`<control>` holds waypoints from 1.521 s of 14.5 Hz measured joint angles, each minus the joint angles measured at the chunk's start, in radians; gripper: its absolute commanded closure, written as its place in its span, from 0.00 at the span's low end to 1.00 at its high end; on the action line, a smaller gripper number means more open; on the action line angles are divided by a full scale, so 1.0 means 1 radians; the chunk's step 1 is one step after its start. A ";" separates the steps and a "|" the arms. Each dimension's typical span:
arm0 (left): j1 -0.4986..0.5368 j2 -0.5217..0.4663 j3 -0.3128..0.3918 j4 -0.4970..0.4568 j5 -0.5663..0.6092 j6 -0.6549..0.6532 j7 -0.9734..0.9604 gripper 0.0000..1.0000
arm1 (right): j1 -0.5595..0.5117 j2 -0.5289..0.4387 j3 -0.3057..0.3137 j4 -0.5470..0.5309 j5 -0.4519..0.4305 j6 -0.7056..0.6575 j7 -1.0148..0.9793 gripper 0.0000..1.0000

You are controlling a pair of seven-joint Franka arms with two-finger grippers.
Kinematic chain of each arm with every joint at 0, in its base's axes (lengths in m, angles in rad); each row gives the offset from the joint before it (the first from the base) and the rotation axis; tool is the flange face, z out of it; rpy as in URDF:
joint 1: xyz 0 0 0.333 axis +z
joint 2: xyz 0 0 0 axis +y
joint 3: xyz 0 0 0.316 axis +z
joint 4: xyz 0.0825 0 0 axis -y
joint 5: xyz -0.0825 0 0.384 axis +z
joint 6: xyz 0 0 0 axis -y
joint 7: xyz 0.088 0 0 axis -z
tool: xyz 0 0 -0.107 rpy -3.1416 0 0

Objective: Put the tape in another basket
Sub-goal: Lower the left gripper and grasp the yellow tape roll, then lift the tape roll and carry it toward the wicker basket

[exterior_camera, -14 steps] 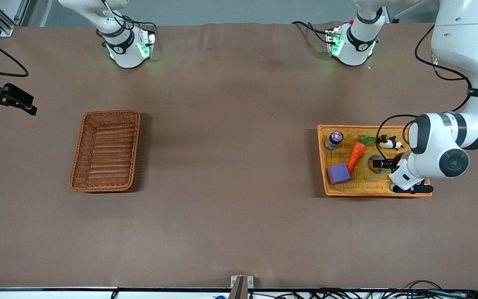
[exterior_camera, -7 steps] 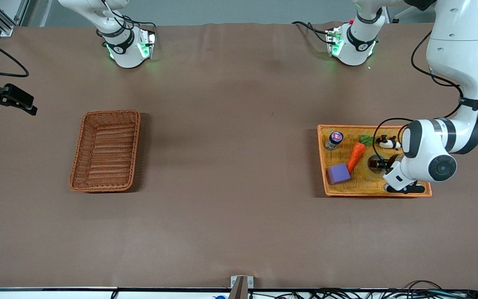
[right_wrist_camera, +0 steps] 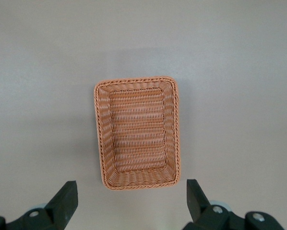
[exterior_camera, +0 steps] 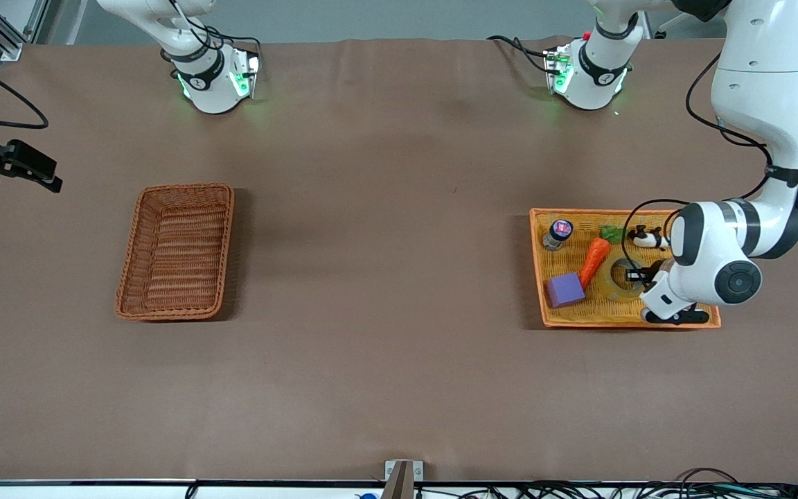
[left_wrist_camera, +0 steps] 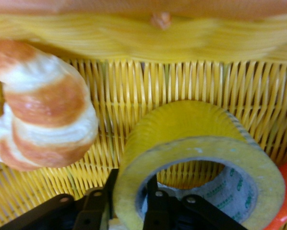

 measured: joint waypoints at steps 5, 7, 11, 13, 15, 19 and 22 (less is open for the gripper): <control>0.011 -0.086 -0.033 0.107 0.000 -0.165 -0.004 0.99 | 0.000 0.000 0.000 0.000 0.000 -0.001 0.000 0.00; 0.016 -0.157 -0.109 0.123 0.000 -0.208 -0.048 0.89 | 0.000 0.000 0.000 0.000 0.000 -0.001 0.000 0.00; 0.011 -0.219 -0.358 0.122 0.002 -0.233 -0.268 0.97 | 0.000 0.000 0.000 0.000 0.000 -0.002 0.000 0.00; -0.001 -0.211 -0.472 0.122 0.005 -0.231 -0.381 1.00 | 0.000 0.000 0.000 0.000 0.000 -0.002 0.000 0.00; -0.009 -0.190 -0.575 0.121 0.038 -0.219 -0.511 1.00 | 0.000 0.000 0.000 -0.001 0.000 -0.002 0.000 0.00; -0.022 -0.067 -0.779 0.169 0.135 -0.182 -0.736 1.00 | 0.000 0.005 0.000 -0.003 0.000 -0.002 0.000 0.00; -0.151 0.071 -0.808 0.282 0.235 -0.175 -0.817 0.98 | 0.000 0.006 0.000 -0.006 0.000 -0.002 0.000 0.00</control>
